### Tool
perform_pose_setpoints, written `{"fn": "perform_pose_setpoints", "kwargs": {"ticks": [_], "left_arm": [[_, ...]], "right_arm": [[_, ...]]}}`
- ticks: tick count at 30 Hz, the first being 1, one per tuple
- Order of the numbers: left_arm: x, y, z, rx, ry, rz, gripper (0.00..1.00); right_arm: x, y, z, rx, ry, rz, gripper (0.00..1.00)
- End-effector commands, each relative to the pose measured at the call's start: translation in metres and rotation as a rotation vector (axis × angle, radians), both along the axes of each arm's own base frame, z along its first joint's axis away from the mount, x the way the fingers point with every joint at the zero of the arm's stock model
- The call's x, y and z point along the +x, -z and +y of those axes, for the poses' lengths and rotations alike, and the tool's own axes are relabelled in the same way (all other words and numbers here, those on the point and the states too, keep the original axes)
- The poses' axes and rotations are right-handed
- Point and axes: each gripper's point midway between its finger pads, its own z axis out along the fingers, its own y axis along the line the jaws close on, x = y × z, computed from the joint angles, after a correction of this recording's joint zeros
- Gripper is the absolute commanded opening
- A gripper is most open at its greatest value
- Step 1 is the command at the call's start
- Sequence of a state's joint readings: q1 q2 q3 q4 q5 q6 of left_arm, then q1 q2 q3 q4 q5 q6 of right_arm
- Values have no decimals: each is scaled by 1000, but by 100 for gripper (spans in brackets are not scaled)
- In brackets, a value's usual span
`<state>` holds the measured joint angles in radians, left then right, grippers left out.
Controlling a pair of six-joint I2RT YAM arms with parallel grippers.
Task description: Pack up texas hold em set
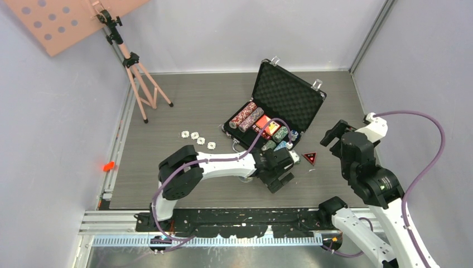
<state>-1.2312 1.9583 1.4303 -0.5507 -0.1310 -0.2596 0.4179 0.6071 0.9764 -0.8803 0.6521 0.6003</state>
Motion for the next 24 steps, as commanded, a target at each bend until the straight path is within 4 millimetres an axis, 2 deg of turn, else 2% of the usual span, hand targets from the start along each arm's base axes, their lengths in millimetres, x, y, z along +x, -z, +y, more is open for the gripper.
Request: {"fn": "perform_pose_setpoints", "kwargs": {"ticks": [1, 12, 15, 19, 24], "left_arm": [[-1, 0, -7, 9, -14, 21, 89], [-2, 22, -3, 37, -52, 111, 78], [-2, 23, 0, 45, -57, 110, 68], [-4, 25, 1, 56, -51, 121, 49], [-7, 25, 1, 54, -43, 138, 36]], "right_arm": [[-8, -7, -12, 12, 58, -54, 84], [-13, -7, -14, 21, 59, -68, 84], [-12, -4, -12, 27, 52, -62, 84], [-12, -2, -11, 30, 46, -57, 84], [-13, 1, -8, 22, 34, -23, 84]]}}
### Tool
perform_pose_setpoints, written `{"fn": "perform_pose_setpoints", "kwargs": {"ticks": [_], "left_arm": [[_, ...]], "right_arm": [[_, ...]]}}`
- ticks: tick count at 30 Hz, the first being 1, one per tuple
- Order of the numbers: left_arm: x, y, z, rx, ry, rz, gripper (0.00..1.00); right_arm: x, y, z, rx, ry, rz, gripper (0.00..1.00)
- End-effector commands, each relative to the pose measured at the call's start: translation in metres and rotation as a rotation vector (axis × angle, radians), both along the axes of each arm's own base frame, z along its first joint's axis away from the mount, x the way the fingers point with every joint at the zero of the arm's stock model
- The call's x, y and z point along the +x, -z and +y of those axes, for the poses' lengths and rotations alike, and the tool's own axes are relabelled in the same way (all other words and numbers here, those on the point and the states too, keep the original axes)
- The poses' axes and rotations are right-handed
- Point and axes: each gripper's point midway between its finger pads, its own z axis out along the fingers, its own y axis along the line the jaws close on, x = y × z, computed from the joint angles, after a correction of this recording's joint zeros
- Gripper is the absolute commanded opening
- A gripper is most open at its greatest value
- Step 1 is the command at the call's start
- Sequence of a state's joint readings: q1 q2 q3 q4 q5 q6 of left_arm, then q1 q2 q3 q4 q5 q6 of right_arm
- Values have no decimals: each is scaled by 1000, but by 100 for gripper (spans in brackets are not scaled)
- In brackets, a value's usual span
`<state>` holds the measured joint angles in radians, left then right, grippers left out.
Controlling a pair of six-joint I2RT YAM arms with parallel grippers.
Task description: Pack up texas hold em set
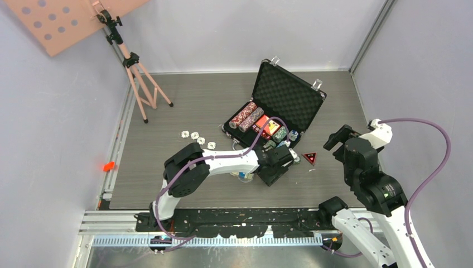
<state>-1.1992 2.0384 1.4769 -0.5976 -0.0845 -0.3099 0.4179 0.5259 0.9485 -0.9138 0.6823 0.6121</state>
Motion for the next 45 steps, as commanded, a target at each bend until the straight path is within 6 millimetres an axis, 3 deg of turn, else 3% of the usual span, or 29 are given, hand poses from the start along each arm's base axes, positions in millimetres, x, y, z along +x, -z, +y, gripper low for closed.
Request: {"fn": "perform_pose_setpoints", "kwargs": {"ticks": [1, 7, 15, 16, 18, 20, 22, 24, 29, 34, 38, 45], "left_arm": [[-10, -1, -2, -1, 15, 53, 33], [-3, -31, 0, -90, 16, 8, 29], [6, -83, 13, -317, 34, 6, 28], [7, -85, 15, -325, 30, 3, 30], [7, -87, 16, -324, 19, 10, 47], [4, -82, 14, -315, 17, 34, 69], [1, -76, 9, -301, 18, 32, 85], [-1, -68, 6, -259, 21, 12, 91], [-3, -51, -2, -160, 41, -32, 90], [-5, -41, -9, -119, 75, -51, 86], [-4, -30, -9, -63, 90, -67, 81], [-4, -11, -11, -25, 74, -39, 76]], "right_arm": [[2, 0, 4, 14, -1, 16, 84], [3, 14, 34, 67, -153, 105, 82], [0, 55, 78, 133, -333, 344, 70], [0, 56, 80, 145, -338, 351, 70], [0, 59, 85, 162, -351, 363, 70], [0, 58, 88, 171, -361, 363, 70], [-1, 56, 88, 173, -364, 356, 70], [0, 52, 86, 175, -356, 343, 70], [-3, 38, 72, 180, -285, 262, 71], [-14, 11, 35, 149, -138, 117, 71], [-23, -6, 17, 143, -81, 22, 71], [-25, -3, 18, 147, -88, 31, 71]]}}
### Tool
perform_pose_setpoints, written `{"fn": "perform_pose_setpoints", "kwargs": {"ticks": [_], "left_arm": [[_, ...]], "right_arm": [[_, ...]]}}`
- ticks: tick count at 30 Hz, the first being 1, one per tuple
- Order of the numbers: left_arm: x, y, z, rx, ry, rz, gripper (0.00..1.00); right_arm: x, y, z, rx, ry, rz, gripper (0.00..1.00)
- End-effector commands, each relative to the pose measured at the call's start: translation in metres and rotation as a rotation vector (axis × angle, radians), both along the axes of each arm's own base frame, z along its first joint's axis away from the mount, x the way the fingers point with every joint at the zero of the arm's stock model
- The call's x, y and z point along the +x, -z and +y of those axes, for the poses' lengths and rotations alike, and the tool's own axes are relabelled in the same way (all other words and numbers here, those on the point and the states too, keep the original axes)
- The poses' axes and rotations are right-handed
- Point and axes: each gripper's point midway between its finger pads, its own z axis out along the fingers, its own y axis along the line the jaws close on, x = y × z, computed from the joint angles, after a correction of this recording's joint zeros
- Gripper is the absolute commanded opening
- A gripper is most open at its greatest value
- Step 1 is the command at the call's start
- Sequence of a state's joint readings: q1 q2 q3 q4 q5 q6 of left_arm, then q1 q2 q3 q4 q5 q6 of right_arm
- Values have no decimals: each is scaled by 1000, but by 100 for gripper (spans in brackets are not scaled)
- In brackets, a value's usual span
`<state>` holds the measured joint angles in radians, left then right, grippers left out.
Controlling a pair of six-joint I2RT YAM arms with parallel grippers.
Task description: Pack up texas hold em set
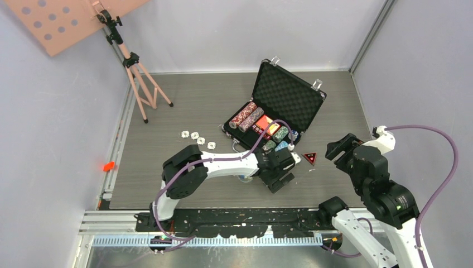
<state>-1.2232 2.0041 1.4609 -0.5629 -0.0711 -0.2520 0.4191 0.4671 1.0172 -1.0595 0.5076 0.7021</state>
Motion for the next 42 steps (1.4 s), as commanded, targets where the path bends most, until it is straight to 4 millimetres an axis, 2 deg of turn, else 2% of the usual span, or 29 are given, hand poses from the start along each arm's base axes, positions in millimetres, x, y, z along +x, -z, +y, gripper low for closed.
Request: {"fn": "perform_pose_setpoints", "kwargs": {"ticks": [1, 3, 8, 13, 17, 20, 24, 27, 32, 33, 34, 36, 38, 40, 42], "left_arm": [[5, 3, -2, 20, -18, -6, 76], [6, 6, 1, 33, -32, 7, 74], [2, 14, 9, 66, -27, 41, 60], [-5, 20, 10, 85, -9, 80, 39], [-8, 19, 9, 73, 24, 83, 35], [-5, 7, 6, 13, 46, 73, 31], [5, -10, 10, -47, 47, 47, 25], [11, -30, 13, -117, 45, 31, 25], [17, -58, 17, -229, 57, 13, 25], [18, -61, 17, -244, 61, 5, 26], [19, -61, 18, -251, 58, 0, 34], [18, -60, 18, -234, 44, 15, 56], [15, -55, 19, -188, 36, 35, 74], [11, -49, 17, -139, 47, 19, 80], [6, -43, 14, -92, 67, -3, 81]], "right_arm": [[4, 0, -2, -2, 27, 6, 71], [4, 2, -1, 1, 23, 10, 71], [3, 0, -3, 0, 29, -1, 71], [4, 1, -1, 0, 21, 8, 71], [8, 9, 8, 5, -11, 49, 71], [9, 22, 20, 26, -49, 111, 67], [5, 51, 41, 107, -101, 210, 64], [3, 62, 49, 154, -121, 223, 63], [1, 84, 76, 215, -215, 328, 60], [1, 89, 80, 221, -229, 356, 59], [2, 92, 81, 219, -230, 367, 59], [3, 93, 81, 209, -229, 377, 58], [5, 89, 79, 202, -226, 362, 58], [7, 82, 77, 195, -216, 338, 58], [7, 78, 73, 186, -202, 322, 58]]}}
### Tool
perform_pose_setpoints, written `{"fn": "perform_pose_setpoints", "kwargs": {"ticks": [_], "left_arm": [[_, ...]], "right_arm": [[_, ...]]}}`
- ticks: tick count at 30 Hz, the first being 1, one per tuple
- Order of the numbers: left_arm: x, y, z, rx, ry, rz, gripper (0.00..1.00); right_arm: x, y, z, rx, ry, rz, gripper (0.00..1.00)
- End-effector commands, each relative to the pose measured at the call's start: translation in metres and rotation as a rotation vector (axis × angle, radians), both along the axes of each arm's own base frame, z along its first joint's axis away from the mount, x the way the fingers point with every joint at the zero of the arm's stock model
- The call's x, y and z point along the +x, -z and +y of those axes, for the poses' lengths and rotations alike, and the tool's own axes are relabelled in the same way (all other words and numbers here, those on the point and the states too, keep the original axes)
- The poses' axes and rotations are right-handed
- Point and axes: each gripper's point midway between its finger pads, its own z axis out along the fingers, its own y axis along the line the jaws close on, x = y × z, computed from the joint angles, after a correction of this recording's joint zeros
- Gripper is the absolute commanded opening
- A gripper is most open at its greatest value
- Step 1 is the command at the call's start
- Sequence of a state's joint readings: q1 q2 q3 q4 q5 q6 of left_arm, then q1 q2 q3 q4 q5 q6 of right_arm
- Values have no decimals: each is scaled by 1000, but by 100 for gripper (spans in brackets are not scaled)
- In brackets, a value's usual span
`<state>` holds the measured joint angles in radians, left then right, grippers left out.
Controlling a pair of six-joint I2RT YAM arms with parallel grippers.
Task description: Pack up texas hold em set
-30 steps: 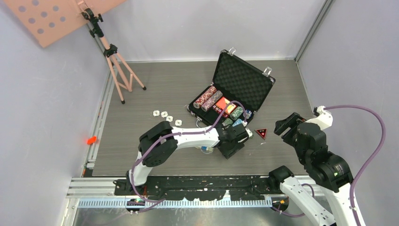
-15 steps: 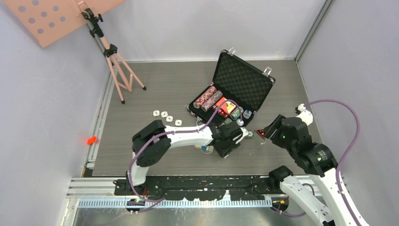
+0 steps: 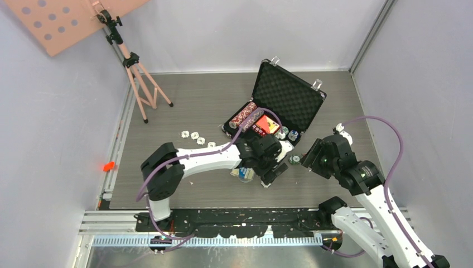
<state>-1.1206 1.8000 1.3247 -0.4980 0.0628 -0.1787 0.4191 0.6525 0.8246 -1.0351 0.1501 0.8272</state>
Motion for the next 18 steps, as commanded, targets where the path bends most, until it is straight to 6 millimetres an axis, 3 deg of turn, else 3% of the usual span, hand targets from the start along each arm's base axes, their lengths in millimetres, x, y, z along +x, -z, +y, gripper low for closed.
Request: {"fn": "perform_pose_setpoints", "kwargs": {"ticks": [1, 12, 18], "left_arm": [[-14, 7, -11, 76, 45, -24, 81], [-19, 44, -16, 168, 39, -7, 76], [-15, 59, -16, 211, 29, -10, 77]], "right_arm": [[8, -27, 0, 25, 18, -91, 58], [-7, -72, -59, -52, 239, -310, 61], [-8, -72, -59, -58, 235, -305, 61]]}}
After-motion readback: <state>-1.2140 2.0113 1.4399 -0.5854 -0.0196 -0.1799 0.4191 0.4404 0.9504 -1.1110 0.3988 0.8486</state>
